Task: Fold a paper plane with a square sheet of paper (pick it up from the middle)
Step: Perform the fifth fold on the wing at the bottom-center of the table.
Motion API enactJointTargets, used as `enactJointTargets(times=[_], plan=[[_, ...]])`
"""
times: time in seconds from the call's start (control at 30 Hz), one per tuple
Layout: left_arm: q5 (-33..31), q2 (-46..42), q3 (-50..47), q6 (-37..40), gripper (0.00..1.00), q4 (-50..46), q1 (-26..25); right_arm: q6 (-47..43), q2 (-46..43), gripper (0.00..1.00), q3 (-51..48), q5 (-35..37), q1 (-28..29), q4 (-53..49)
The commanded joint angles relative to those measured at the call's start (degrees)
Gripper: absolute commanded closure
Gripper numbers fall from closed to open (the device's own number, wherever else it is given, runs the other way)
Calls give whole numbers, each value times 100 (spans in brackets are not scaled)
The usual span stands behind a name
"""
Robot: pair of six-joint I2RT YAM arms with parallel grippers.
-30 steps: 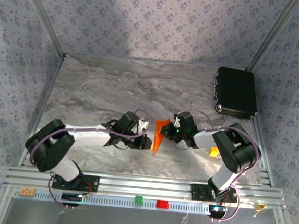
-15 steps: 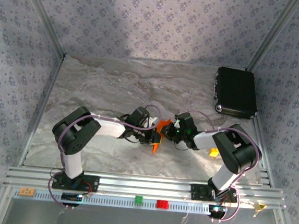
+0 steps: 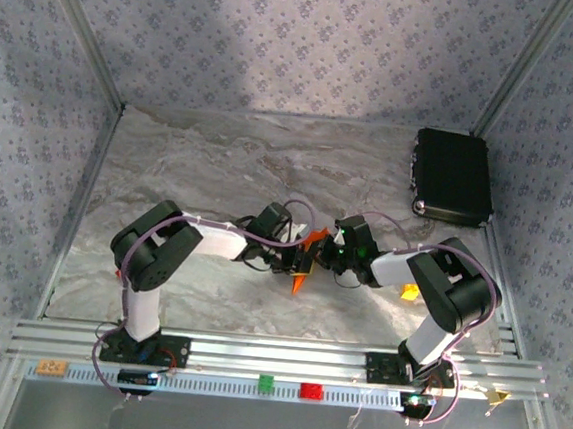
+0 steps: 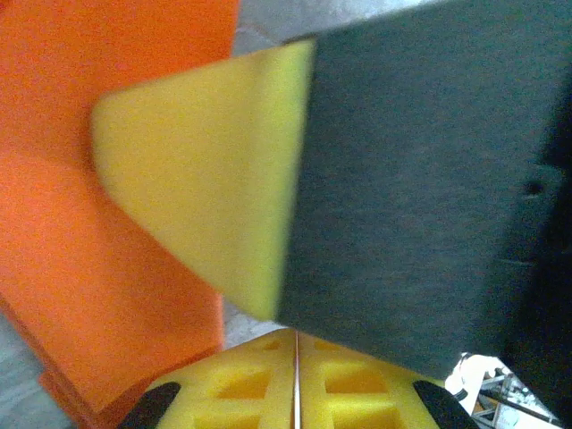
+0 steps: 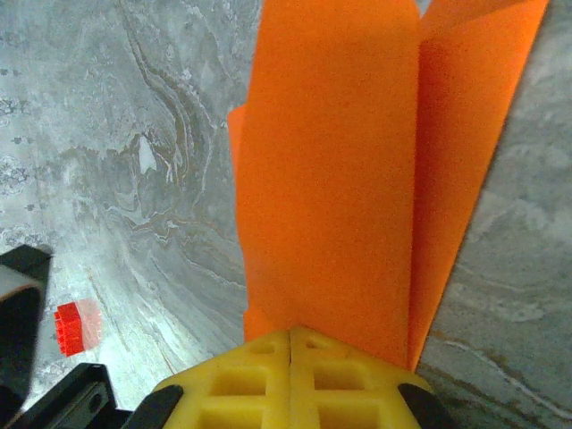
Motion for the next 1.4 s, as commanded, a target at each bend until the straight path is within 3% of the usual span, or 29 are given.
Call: enactJointTargets(times=[0.0, 0.53, 1.17, 1.37], plan=[[15, 207, 52, 281, 93, -348, -50, -28, 257, 95, -242, 510, 8, -948], [-440, -310, -950, 460, 94, -778, -447, -76, 293, 96, -267, 530, -83, -1027], [-955, -1155, -1401, 768, 98, -1578, -985, -78, 227, 96, -287, 521, -95, -1063], [-1144, -1987, -1577, 601, 100, -1364, -976, 105, 183, 96, -302, 477, 8, -927]])
